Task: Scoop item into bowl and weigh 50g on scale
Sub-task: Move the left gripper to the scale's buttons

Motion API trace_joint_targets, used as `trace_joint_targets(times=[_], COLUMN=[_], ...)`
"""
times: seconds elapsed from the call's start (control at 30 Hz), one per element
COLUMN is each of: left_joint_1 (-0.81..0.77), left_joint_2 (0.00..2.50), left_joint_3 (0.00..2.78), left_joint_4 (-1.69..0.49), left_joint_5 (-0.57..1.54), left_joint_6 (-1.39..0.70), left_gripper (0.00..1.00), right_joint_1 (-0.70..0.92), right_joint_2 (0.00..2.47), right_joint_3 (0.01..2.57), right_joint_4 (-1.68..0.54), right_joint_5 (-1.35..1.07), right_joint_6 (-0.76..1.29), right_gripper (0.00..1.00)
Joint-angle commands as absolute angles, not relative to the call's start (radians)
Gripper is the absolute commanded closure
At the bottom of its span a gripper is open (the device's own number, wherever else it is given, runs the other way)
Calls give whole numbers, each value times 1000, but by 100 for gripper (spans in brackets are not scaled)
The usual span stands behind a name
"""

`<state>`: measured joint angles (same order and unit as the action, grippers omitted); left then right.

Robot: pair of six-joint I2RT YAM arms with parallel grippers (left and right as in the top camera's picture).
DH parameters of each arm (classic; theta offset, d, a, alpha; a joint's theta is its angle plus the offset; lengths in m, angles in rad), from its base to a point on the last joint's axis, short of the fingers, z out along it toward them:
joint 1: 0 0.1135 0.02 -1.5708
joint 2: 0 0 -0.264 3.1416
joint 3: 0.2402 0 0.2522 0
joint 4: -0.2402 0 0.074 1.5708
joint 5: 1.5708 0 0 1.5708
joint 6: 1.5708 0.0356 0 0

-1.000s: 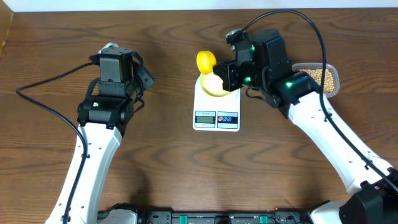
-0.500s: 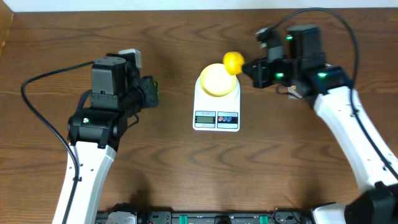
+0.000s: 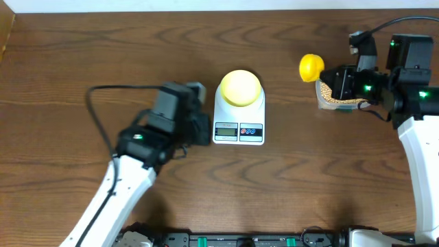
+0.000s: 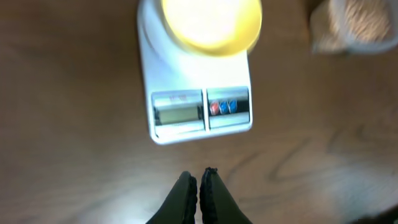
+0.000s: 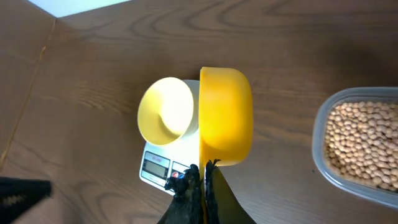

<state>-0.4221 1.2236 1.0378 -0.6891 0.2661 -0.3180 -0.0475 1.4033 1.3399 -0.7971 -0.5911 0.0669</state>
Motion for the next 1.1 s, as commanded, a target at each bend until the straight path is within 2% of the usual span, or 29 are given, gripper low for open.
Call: trace_joint_targets(times=[0.0,0.17,0.37,0.53,0.77,1.07], left_joint_1=[-514,-641,-723,-744,-759,-759], left_joint_2=[1283,1415,1594,1651,1704,1757], left_joint_3=[1008,1000,1000,1000,1000,1000], left_joint_4=[-654,-572,-460,-374,-290,-244], left_joint_5=[177,59,39,-26,-99,-174], left_joint_6=[-380,-379,-376,-369,-239,-237], left_gripper=[92,92,92,92,93,92], right_joint_1=[-51,-51,-51,-51,-51,-51], right_joint_2=[1401,1401,1401,1401,1401,1401], right_joint_3=[1353,1352,1351,1350,1346,1346], right_joint_4=[-802,-809,-809,-808,-807,-807], right_joint_5=[-612,-612,-613,-612,-612,-612], right_joint_6=[36,35,19,19,17,13], right_gripper=[99,99,99,99,99,99])
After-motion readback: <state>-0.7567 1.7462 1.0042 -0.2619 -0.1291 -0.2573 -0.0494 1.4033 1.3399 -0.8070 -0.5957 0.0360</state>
